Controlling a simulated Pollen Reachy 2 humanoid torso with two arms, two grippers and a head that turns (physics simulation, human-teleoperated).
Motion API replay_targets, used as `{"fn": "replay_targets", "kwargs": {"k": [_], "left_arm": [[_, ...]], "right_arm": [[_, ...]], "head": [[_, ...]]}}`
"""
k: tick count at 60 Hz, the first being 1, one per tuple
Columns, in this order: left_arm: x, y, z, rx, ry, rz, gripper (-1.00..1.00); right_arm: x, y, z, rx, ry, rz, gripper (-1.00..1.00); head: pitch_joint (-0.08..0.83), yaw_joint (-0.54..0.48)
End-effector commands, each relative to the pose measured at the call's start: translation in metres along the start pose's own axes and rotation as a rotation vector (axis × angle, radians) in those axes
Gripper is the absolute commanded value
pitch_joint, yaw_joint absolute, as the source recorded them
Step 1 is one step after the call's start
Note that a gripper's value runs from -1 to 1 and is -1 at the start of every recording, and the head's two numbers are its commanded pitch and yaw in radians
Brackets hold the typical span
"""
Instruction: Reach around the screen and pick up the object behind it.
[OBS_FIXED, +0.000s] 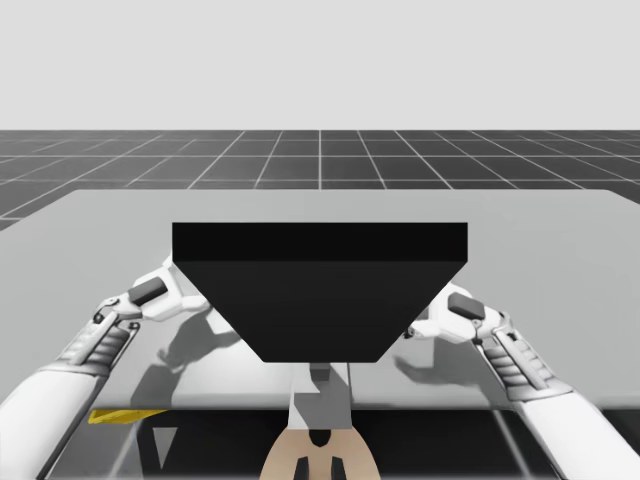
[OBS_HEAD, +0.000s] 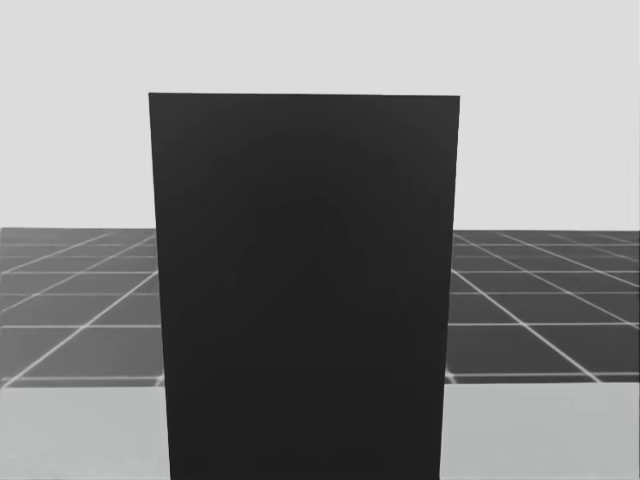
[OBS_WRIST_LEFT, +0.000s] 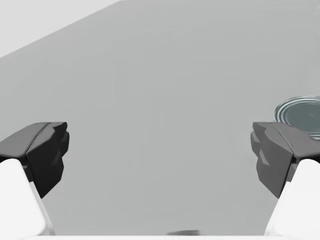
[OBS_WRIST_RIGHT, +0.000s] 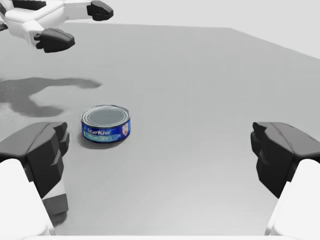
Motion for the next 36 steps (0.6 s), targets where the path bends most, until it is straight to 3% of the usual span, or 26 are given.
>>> {"fn": "replay_targets", "kwargs": {"k": [1,14,19,27,36], "left_arm": [[0.000,-0.012,0.003,-0.132,0.005,-0.016,-1.00],[-0.003,-0.019,-0.001,-0.173,0.037,-0.019,-1.00],[-0.005,-0.022,-0.004,-0.183,0.049,-0.013,-1.00],[-0.010,-0.028,-0.017,-0.204,0.060,0.012,-1.00],[-0.021,-0.039,-0.037,-0.246,0.123,0.000,-1.00]], "right_arm": [[-0.002,0.014,-0.002,0.142,0.031,-0.009,-1.00],[-0.009,0.022,-0.005,0.194,0.111,-0.039,-1.00],[-0.014,0.022,-0.007,0.187,0.127,-0.031,-1.00],[-0.013,0.022,-0.007,0.189,0.125,-0.030,-1.00],[-0.013,0.023,-0.007,0.193,0.128,-0.024,-1.00]], "head": [[0.003,-0.03],[0.008,-0.04],[0.012,-0.04],[0.017,-0.03],[0.022,-0.03]]}}
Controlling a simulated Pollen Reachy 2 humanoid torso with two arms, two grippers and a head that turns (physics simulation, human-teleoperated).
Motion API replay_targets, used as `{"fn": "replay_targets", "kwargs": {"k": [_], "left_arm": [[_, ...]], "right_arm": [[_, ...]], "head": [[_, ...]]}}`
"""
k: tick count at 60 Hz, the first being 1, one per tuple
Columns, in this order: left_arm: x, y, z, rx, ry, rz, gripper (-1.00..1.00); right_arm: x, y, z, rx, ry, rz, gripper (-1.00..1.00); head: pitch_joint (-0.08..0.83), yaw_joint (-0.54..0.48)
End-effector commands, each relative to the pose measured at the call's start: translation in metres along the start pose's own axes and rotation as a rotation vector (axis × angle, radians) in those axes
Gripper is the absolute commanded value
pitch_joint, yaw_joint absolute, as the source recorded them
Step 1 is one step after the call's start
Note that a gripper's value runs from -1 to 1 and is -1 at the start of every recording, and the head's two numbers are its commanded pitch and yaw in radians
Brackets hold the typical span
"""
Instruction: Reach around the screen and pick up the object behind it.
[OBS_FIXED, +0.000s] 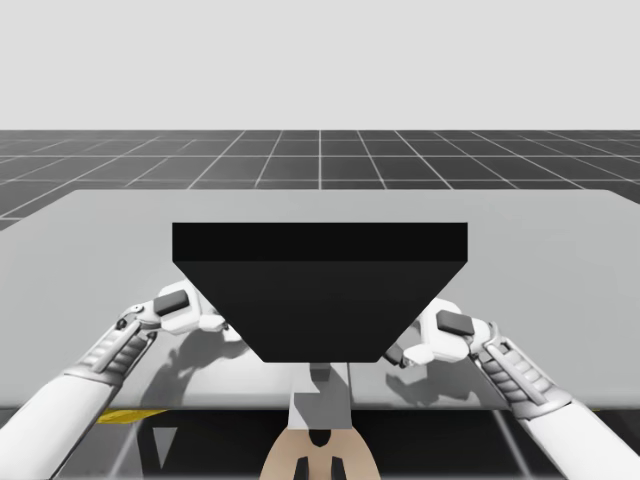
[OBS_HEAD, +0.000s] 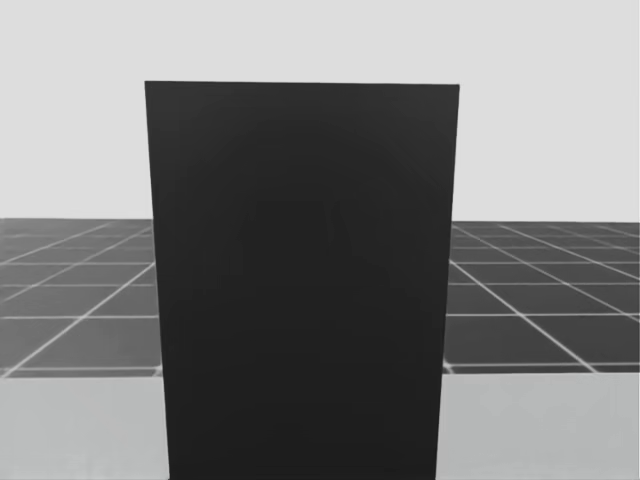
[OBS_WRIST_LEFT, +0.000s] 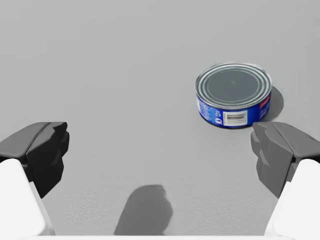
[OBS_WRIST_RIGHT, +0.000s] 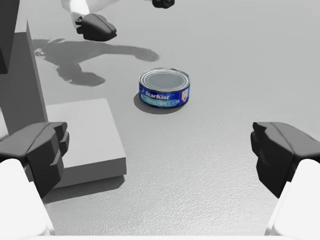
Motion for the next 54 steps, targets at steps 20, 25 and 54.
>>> {"fn": "replay_targets", "kwargs": {"k": [20,25,54], "left_arm": [[-0.006,-0.015,-0.059,-0.094,0.063,0.032,-1.00],[-0.006,-0.016,-0.068,-0.098,0.073,0.036,-1.00],[-0.021,-0.029,-0.132,-0.154,0.119,0.099,-1.00]], "right_arm": [[-0.002,0.004,-0.003,0.062,0.045,-0.008,-1.00],[-0.002,0.006,-0.004,0.069,0.049,-0.004,-1.00],[0.000,0.012,-0.006,0.083,0.063,0.017,-1.00]], "head": [[0.040,-0.02],[0.044,-0.01],[0.087,0.01]]}}
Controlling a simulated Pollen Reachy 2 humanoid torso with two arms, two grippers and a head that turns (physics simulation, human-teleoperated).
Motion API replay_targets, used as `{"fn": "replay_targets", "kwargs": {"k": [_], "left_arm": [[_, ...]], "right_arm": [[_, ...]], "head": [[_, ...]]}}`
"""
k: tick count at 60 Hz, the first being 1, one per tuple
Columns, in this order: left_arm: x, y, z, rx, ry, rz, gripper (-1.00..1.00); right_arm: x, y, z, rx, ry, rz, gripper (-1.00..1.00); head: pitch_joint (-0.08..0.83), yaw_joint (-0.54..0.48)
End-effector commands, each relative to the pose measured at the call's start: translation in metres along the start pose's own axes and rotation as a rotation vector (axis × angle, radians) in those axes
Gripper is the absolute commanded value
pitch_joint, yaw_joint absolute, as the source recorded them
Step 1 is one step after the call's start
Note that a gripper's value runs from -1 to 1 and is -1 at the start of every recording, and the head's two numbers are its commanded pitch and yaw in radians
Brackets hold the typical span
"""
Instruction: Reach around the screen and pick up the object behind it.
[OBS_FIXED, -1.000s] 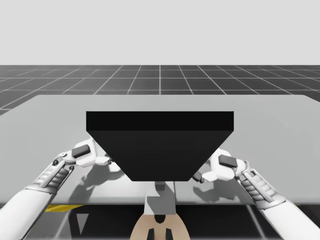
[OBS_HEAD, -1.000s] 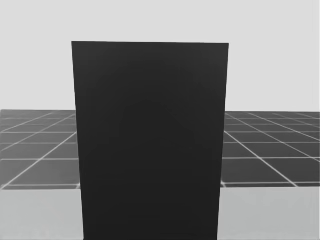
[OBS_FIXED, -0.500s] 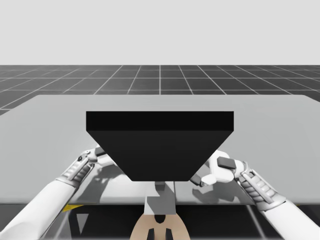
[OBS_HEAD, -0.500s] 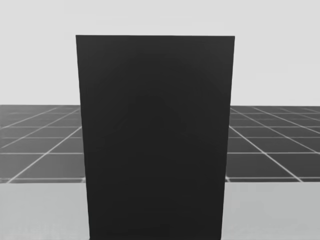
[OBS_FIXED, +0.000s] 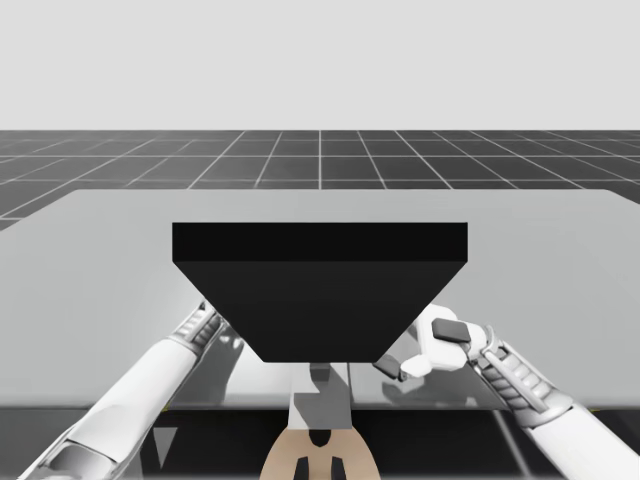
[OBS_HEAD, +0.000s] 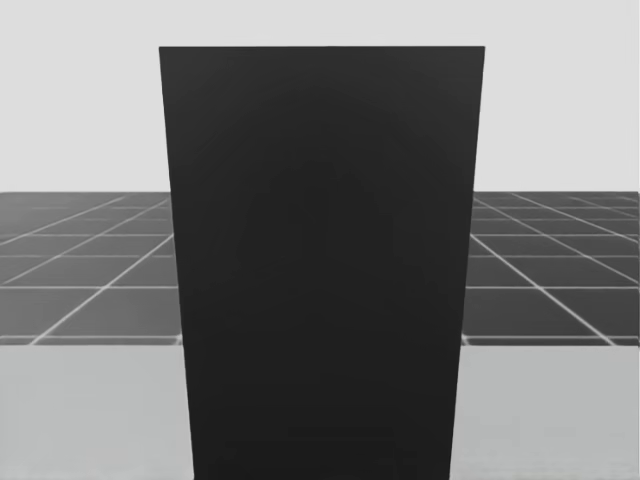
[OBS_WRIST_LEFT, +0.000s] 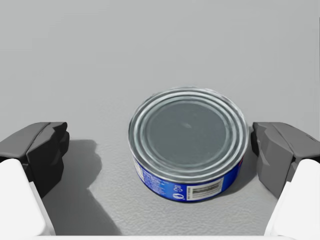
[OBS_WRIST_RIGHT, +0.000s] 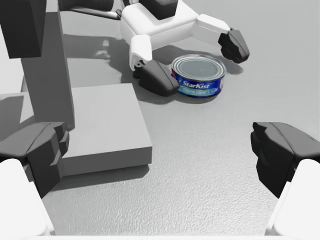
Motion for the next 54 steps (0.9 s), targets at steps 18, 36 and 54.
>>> {"fn": "replay_targets", "kwargs": {"k": [18,36,54], "left_arm": [[-0.010,-0.005,-0.022,-0.011,0.035,0.020,1.00],[-0.006,0.012,0.023,0.100,0.000,0.027,1.00],[-0.012,0.050,0.134,0.356,-0.036,0.045,1.00]], "right_arm": [[0.000,0.003,0.000,0.021,0.015,0.004,-1.00],[0.001,0.002,0.002,0.015,0.010,0.005,-1.00],[0.001,-0.001,0.002,-0.006,0.001,0.015,-1.00]], "head": [[0.100,0.01],[0.095,0.01],[0.089,0.01]]}}
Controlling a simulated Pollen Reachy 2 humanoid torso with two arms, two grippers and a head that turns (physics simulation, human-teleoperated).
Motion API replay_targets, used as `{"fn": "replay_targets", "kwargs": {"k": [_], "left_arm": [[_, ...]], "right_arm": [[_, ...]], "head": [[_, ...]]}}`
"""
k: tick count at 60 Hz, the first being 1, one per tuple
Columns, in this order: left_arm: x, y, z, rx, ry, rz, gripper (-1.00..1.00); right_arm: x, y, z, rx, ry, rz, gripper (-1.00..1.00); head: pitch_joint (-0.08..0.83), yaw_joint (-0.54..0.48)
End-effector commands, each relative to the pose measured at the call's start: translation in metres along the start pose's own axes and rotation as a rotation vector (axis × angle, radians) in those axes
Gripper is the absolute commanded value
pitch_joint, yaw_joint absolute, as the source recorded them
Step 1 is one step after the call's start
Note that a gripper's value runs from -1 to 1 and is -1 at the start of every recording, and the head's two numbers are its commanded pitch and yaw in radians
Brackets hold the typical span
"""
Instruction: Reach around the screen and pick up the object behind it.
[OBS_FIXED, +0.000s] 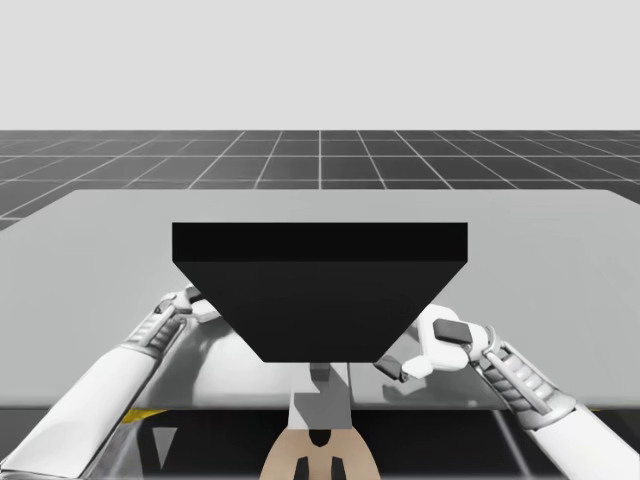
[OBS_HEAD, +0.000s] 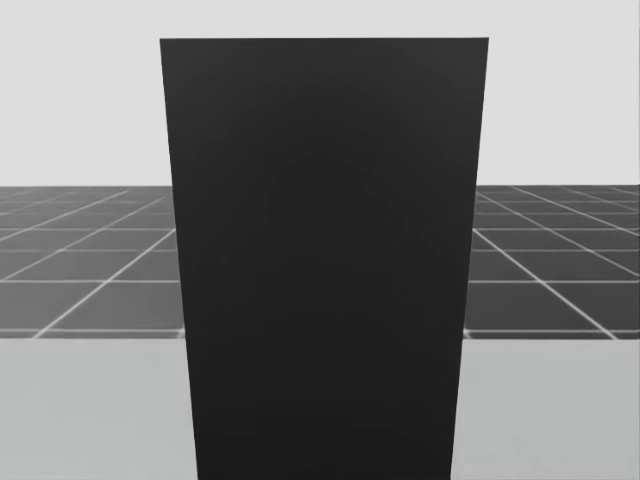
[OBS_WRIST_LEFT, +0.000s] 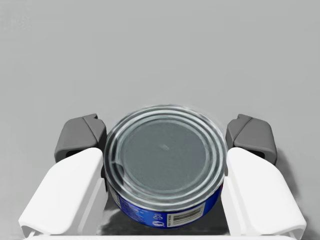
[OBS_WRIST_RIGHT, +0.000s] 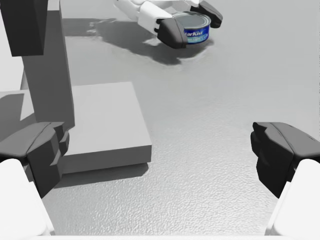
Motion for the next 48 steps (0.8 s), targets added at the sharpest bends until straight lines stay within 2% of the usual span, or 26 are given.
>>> {"fn": "replay_targets", "kwargs": {"k": [1,6,11,24,32,43,46,48], "left_arm": [[0.003,0.038,0.055,0.148,-0.023,-0.005,1.00],[0.007,0.050,0.075,0.207,-0.029,-0.013,1.00],[0.019,0.062,0.091,0.258,-0.033,-0.040,1.00],[0.071,0.079,0.123,0.361,-0.103,-0.115,1.00],[0.098,0.081,0.130,0.412,-0.161,-0.152,1.00],[0.146,0.077,0.133,0.481,-0.311,-0.209,1.00],[0.152,0.076,0.134,0.483,-0.323,-0.215,1.00],[0.168,0.073,0.135,0.495,-0.360,-0.230,1.00]], "right_arm": [[0.000,-0.003,0.000,-0.009,-0.006,0.005,-1.00],[0.001,-0.006,0.001,-0.035,-0.023,0.012,-1.00],[0.000,-0.009,0.000,-0.054,-0.022,0.012,-1.00],[0.001,-0.009,0.000,-0.054,-0.024,0.016,-1.00],[0.001,-0.008,0.000,-0.053,-0.023,0.017,-1.00],[0.001,-0.008,0.001,-0.050,-0.019,0.019,-1.00],[0.000,-0.008,0.001,-0.050,-0.018,0.019,-1.00],[0.000,-0.008,0.000,-0.050,-0.010,0.021,-1.00]], "head": [[0.089,0.01],[0.087,0.01],[0.084,0.01],[0.082,0.01],[0.080,0.01],[0.081,0.01],[0.081,0.01],[0.082,0.01]]}}
